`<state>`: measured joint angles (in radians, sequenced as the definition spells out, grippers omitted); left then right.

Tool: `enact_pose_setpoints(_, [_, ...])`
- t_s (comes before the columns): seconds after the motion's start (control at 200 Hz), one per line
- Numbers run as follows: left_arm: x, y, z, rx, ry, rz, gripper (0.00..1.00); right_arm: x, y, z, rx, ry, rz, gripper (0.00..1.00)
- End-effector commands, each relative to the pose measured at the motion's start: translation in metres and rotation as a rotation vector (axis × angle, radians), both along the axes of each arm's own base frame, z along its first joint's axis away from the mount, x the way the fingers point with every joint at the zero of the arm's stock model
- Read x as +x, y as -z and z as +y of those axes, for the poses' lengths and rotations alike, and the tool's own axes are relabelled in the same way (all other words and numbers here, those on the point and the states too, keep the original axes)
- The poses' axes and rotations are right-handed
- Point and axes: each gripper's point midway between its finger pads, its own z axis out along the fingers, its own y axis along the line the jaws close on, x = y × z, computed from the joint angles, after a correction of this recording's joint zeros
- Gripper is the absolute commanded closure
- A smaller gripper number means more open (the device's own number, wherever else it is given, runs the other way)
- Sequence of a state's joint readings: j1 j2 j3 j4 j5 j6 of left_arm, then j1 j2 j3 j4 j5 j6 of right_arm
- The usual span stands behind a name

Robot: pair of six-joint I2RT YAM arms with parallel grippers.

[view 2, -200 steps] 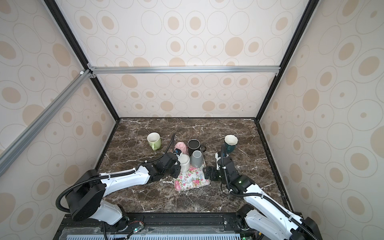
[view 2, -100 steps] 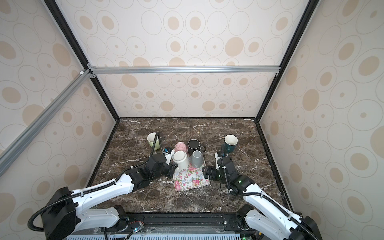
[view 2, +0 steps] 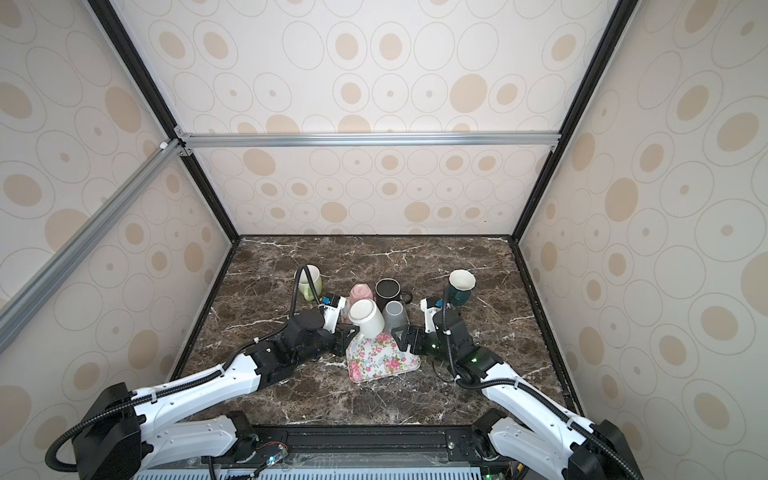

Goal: Turn the mug right side up
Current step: 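Lift the white mug off the tray with the left gripper while the right gripper approaches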

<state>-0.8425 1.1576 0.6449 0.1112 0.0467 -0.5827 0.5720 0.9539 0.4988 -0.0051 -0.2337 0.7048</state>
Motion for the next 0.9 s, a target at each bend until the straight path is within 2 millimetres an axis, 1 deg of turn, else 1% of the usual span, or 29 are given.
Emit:
enact_pose_setpoints(0.0, [0.011,-0.062,-0.02,-0.203,0.014,-0.122,1.0,-0.001,-0.002,0.006,0.054,-0.007,0.003,0.13])
enact_pose_setpoints(0.135, [0.014,-0.081,-0.031,-0.292,0.031,-0.143,1.0,-0.002,-0.009,0.008,0.087,-0.011,-0.012,0.14])
enact_pose_setpoints(0.4, [0.019,-0.103,-0.049,-0.423,0.059,-0.152,1.0,-0.003,-0.028,0.004,0.124,0.007,-0.069,0.15])
enact_pose_setpoints(0.62, [0.027,-0.114,-0.058,-0.461,0.06,-0.156,1.0,-0.005,-0.044,0.009,0.205,-0.008,-0.107,0.16])
enact_pose_setpoints(0.76, [0.025,-0.129,-0.061,-0.537,0.076,-0.168,1.0,-0.005,-0.049,0.011,0.247,-0.015,-0.127,0.18])
enact_pose_setpoints(0.895, [0.022,-0.136,-0.067,-0.595,0.106,-0.164,1.0,-0.005,-0.055,0.015,0.282,-0.027,-0.142,0.2])
